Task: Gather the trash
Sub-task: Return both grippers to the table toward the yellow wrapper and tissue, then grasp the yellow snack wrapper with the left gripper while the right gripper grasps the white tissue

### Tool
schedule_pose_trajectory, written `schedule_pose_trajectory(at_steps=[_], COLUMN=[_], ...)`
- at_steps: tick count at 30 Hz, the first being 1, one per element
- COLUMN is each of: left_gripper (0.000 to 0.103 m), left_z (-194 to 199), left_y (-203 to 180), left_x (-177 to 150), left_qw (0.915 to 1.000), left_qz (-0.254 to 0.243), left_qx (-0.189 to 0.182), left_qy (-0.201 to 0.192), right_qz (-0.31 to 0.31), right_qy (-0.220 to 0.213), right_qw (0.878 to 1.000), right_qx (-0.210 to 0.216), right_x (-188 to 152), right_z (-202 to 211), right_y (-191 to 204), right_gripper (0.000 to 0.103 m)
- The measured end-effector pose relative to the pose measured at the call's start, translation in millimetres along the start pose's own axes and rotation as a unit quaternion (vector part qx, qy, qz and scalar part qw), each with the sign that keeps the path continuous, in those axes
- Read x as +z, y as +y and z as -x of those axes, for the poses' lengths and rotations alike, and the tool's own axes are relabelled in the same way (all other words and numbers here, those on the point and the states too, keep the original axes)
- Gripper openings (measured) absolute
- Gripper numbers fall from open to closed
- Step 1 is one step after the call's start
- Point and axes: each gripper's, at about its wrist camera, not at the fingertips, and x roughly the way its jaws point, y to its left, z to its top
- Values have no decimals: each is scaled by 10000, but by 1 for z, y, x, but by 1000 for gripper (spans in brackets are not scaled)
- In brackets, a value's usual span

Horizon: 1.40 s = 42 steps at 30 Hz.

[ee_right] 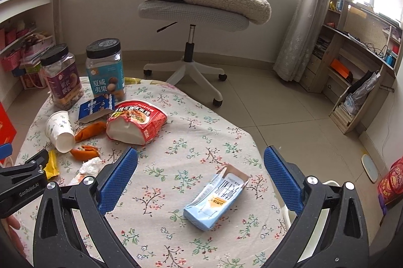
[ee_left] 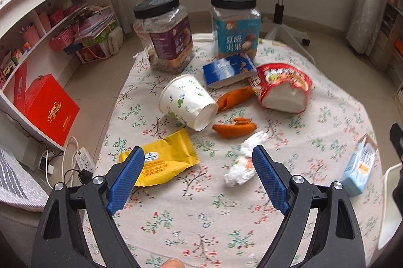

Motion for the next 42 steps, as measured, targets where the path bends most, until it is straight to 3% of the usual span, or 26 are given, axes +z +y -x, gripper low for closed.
schedule_pose_trajectory(at_steps=[6,14,17,20,22,23,24,31,33,35,38,42], left_gripper=[85,87,87,75,47,23,15,8,7,7,7,7], left_z=[-61,-121,-126,-126,-120,-117,-113,-95,-81,-66,-47,-35], left_y=[24,50,67,79,80,79,77,71,77,83,91,95], left_x=[-5,-20,-21,-21,-20,-19,-18,-25,-21,-16,-8,8], left_qw=[9926,9720,9720,9742,9753,9748,9737,9789,9822,9852,9895,9934], left_qz=[-903,-1443,-1221,-999,-982,-987,-973,-1111,-1000,-867,-640,-381], left_qx=[254,-379,-827,-969,-1032,-1094,-1158,-913,-928,-929,-888,-888], left_qy=[773,1818,1828,1779,1688,1672,1702,1449,1289,1149,947,622], right_qz=[93,-14,-30,-152,-163,-148,-152,-314,-229,-203,-374,-366], right_qy=[590,1390,1636,1890,1943,1960,1985,2176,2193,2270,2197,1850], right_qw=[9968,9793,9708,9599,9589,9590,9583,9532,9546,9526,9492,9567], right_qx=[530,1470,1752,2067,2064,2042,2047,2074,2004,2016,2223,2218], right_x=[-10,-23,-25,-27,-29,-29,-30,-36,-39,-41,-41,-36], right_z=[-26,-59,-72,-88,-94,-97,-100,-113,-116,-120,-118,-103], right_y=[27,60,70,80,87,90,94,124,133,141,143,139], right_gripper=[96,96,96,96,96,96,96,92,83,62,41,40])
